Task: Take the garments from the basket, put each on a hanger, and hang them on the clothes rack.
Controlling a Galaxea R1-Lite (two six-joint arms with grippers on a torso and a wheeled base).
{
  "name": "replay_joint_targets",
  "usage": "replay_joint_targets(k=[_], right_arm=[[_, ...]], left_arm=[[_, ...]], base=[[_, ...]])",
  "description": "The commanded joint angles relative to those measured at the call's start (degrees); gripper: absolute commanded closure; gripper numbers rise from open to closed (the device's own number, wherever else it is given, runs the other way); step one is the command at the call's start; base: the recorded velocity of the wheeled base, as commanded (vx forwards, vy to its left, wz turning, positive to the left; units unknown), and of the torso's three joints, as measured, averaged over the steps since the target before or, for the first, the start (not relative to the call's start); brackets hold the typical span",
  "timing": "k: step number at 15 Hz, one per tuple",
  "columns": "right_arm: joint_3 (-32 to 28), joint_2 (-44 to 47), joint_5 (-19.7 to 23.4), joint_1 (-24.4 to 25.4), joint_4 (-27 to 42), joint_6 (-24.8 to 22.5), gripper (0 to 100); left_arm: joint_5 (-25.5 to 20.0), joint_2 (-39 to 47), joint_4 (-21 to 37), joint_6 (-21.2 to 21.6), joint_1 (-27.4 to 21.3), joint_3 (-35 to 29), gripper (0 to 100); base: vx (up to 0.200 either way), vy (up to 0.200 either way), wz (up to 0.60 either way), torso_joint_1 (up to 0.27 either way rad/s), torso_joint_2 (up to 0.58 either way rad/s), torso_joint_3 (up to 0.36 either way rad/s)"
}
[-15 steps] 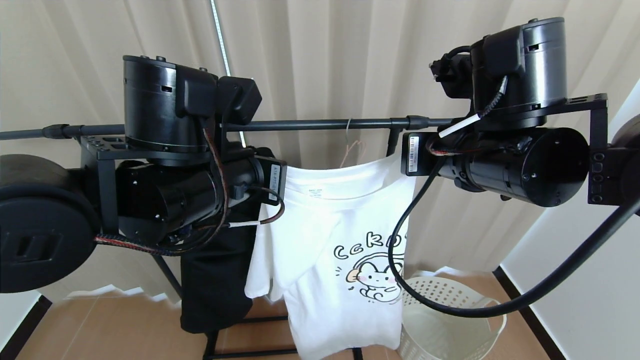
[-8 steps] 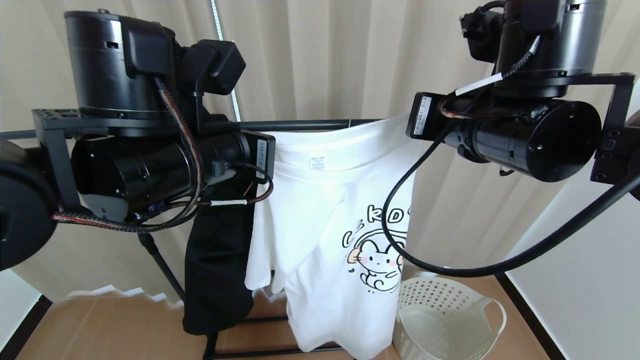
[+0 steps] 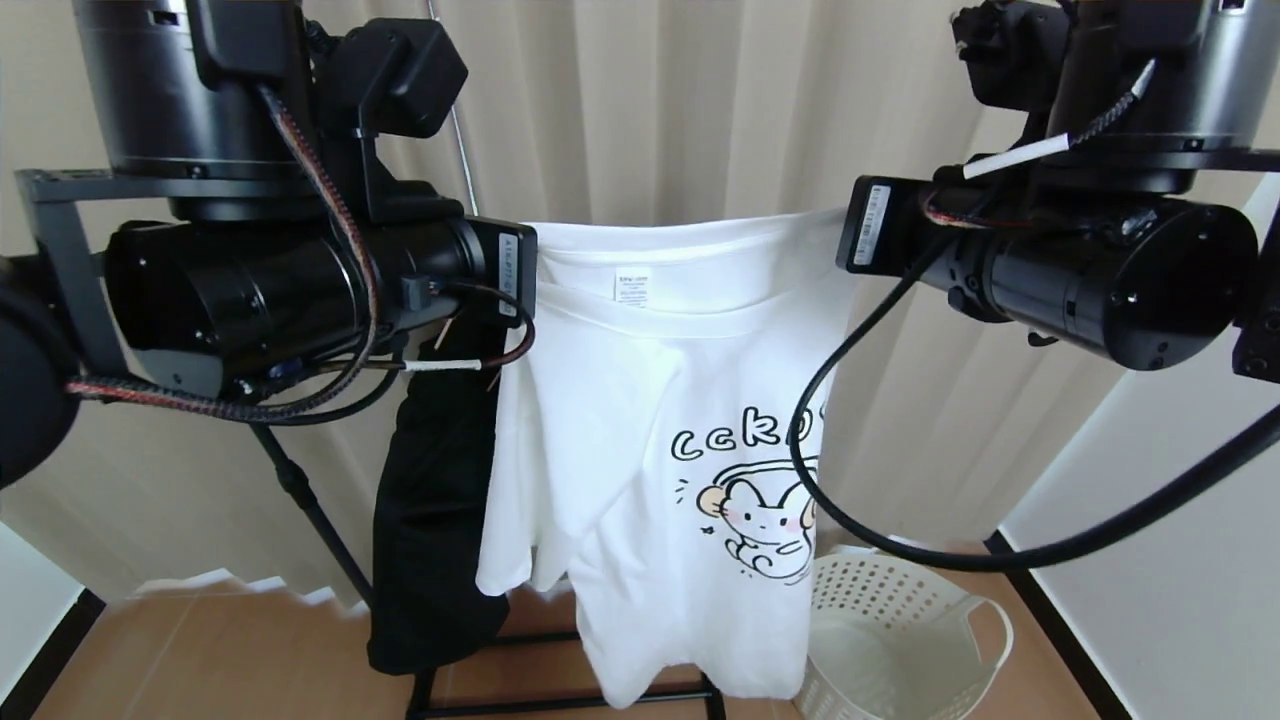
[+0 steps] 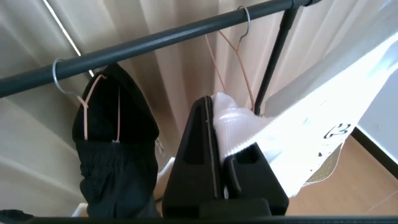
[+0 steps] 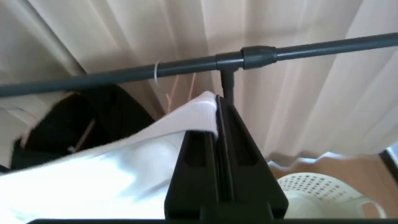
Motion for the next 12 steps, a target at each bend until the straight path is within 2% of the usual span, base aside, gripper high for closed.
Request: replay_joint_targets(k=[1,2,3,4,5,8,9,11,12], right_arm=[[6.0,-4.4,0.1,0.3,0.0,-4.5,100],[7.0,-5.0,0.1,0.5,0.1,-5.6,100],[12.5,-8.6,0.4,4.1,0.2,-10.0,100],[15.7,-10.4,1.3,7.2,0.0,-12.9,100],[17.1,-11.1,1.9,8.9,0.0,-13.7,100],[19.9,-11.2,2.4,18.8,0.1,-13.7,100],[20.2,-10.2,2.5,21.2,0.0,-13.4,100],[19.8,-9.3,2.4,23.8,-0.2,-11.5,100],[19.3,-8.6,2.6,26.6,-0.6,-9.9,100]], left_arm=[[-3.7,5.1,-0.1,0.1,1.2,-5.5,100],[-4.9,5.6,-0.1,0.1,1.3,-6.2,100],[-10.6,7.8,-0.1,1.0,2.8,-9.0,100],[-13.0,9.2,-0.2,2.5,3.5,-10.2,100],[-14.3,10.1,-0.2,3.2,4.0,-10.8,100],[-26.4,12.2,-0.1,4.5,5.3,-15.6,100],[-28.3,13.4,0.0,4.5,5.4,-17.3,100],[-28.8,15.5,0.2,4.6,5.5,-21.0,100],[-28.8,16.5,0.2,4.5,5.4,-22.7,100]], base=[[0.000,0.000,0.00,0.000,0.00,0.000],[0.000,0.000,0.00,0.000,0.00,0.000],[0.000,0.000,0.00,0.000,0.00,0.000],[0.000,0.000,0.00,0.000,0.00,0.000],[0.000,0.000,0.00,0.000,0.00,0.000],[0.000,0.000,0.00,0.000,0.00,0.000],[0.000,0.000,0.00,0.000,0.00,0.000],[0.000,0.000,0.00,0.000,0.00,0.000],[0.000,0.000,0.00,0.000,0.00,0.000]])
